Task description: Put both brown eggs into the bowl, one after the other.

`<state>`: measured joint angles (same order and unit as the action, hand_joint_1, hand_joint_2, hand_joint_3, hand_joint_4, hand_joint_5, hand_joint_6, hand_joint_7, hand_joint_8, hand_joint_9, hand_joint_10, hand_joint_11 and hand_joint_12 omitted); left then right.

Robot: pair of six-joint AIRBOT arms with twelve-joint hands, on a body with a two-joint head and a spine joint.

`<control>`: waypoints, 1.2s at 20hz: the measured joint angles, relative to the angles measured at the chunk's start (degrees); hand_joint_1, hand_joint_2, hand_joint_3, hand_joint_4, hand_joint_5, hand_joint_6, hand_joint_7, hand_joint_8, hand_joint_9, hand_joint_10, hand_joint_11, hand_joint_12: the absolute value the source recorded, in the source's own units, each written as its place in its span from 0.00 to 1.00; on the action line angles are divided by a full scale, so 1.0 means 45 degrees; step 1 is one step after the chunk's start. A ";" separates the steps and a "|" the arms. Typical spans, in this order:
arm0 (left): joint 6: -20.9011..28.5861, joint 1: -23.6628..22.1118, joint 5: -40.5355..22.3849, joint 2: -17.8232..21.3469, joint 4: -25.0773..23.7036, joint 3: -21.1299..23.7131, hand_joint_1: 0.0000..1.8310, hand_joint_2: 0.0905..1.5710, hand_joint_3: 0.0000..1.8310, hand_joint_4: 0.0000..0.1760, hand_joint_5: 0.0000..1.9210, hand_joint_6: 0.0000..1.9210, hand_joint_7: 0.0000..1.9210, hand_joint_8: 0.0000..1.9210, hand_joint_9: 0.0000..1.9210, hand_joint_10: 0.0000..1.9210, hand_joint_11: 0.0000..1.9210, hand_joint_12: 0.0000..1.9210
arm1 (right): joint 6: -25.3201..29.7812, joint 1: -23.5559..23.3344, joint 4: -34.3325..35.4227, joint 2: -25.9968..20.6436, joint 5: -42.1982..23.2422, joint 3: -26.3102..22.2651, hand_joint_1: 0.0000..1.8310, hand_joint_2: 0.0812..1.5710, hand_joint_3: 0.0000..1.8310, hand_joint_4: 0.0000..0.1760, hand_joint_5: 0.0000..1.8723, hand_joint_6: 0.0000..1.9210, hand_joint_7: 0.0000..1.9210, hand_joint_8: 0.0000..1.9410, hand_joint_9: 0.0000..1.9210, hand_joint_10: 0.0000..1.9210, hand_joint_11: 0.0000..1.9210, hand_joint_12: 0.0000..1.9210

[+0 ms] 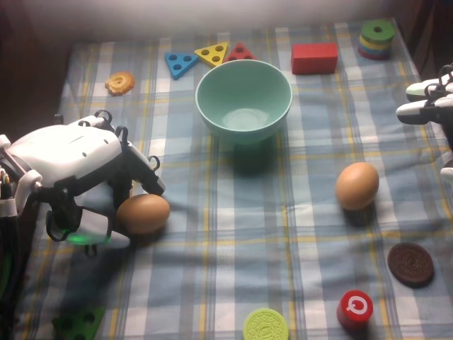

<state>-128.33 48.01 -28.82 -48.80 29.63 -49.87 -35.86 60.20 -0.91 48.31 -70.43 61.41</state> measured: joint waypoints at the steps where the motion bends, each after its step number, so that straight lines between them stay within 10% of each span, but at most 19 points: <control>1: -0.0005 0.0000 -0.0044 0.0005 0.0053 0.0000 0.75 0.62 0.00 0.31 0.51 0.00 0.62 0.34 0.55 0.07 0.00 0.56 | 0.0000 0.0000 0.0010 0.0000 0.0000 0.0000 0.39 0.81 0.00 0.00 0.29 0.00 0.25 0.00 0.25 0.00 0.16 0.27; 3: -0.0005 0.0000 -0.0083 0.0005 0.0185 0.0000 0.74 0.63 0.00 0.31 0.49 0.00 0.59 0.39 0.52 0.09 0.00 0.52 | 0.0000 0.0024 0.0010 0.0000 -0.0005 0.0000 0.38 0.81 0.00 0.00 0.29 0.00 0.25 0.00 0.25 0.00 0.16 0.27; 4: -0.0005 0.0000 -0.0087 0.0005 0.0199 0.0000 0.56 0.61 0.00 0.48 0.49 0.00 0.58 0.23 0.52 0.10 0.00 0.51 | 0.0000 0.0029 0.0010 0.0000 0.0000 0.0000 0.38 0.81 0.00 0.00 0.29 0.00 0.25 0.00 0.25 0.00 0.16 0.27; 6: -0.0044 0.0005 -0.0126 0.0000 0.0287 0.0000 0.46 0.61 0.00 0.42 0.50 0.00 0.65 0.06 0.49 0.23 0.00 0.54 | 0.0000 0.0029 0.0019 0.0000 0.0000 0.0000 0.38 0.81 0.00 0.00 0.29 0.00 0.25 0.00 0.25 0.00 0.16 0.26; 24: -0.0049 -0.0185 -0.0015 -0.0165 -0.0267 0.0068 0.41 0.58 0.00 0.24 0.46 0.00 0.63 0.00 0.48 0.19 0.00 0.50 | 0.0000 0.0053 0.0053 0.0000 0.0000 0.0015 0.42 0.80 0.00 0.00 0.29 0.00 0.25 0.00 0.24 0.00 0.16 0.26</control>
<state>-128.55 47.18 -28.88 -49.54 28.42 -49.56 -35.86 60.45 -0.67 48.31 -70.43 61.47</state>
